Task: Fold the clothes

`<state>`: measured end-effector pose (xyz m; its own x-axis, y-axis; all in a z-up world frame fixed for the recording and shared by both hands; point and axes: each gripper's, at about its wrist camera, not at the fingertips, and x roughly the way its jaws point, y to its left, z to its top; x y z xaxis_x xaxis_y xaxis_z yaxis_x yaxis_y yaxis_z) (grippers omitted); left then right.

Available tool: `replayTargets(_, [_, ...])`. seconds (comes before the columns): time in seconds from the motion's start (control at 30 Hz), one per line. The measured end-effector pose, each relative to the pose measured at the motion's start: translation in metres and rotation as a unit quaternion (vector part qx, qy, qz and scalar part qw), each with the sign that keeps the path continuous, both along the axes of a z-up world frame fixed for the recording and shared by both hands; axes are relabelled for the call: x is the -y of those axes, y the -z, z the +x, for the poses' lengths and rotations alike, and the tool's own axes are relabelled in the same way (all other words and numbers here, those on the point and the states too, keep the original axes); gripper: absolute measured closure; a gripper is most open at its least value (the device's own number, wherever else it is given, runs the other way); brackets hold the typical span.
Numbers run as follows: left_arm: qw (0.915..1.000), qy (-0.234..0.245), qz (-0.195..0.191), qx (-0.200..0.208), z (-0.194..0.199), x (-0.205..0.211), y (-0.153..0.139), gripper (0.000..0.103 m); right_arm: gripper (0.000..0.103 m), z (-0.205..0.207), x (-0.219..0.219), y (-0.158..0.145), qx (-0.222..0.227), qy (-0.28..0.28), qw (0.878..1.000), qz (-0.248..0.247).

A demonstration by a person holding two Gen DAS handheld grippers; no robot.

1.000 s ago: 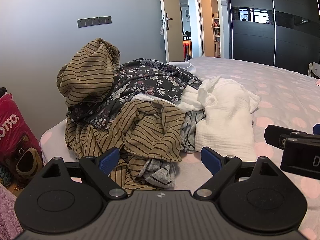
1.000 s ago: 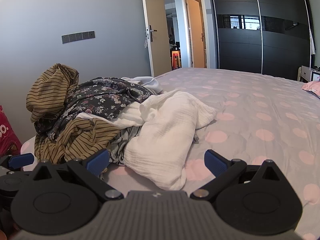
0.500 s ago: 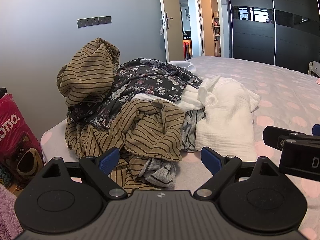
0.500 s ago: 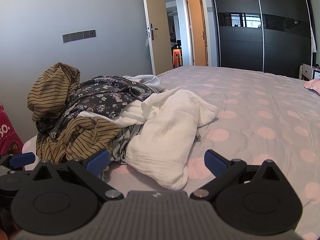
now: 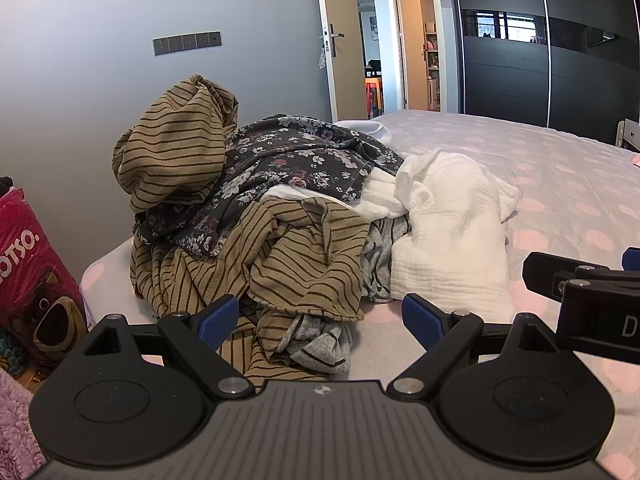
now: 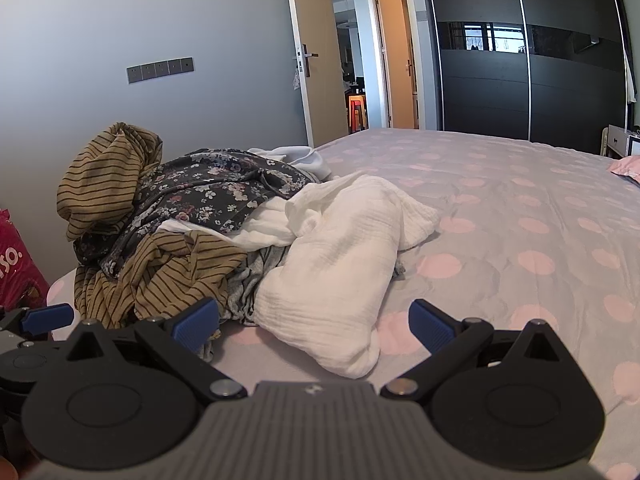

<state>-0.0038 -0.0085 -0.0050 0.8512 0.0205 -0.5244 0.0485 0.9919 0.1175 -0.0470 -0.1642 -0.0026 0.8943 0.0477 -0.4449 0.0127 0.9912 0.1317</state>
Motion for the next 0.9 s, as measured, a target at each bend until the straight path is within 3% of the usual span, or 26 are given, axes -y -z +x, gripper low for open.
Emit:
replayTargets(0.7, [0.9996, -0.001, 0.002, -0.027, 0.014, 0.004, 0.009, 0.013, 0.002, 0.009, -0.002, 0.007, -0.006, 0.002, 1.0, 0.004])
replayTargets(0.9, [0.9995, -0.006, 0.01, -0.03, 0.032, 0.009, 0.017, 0.016, 0.004, 0.029, 0.003, 0.017, -0.03, 0.006, 0.999, 0.028])
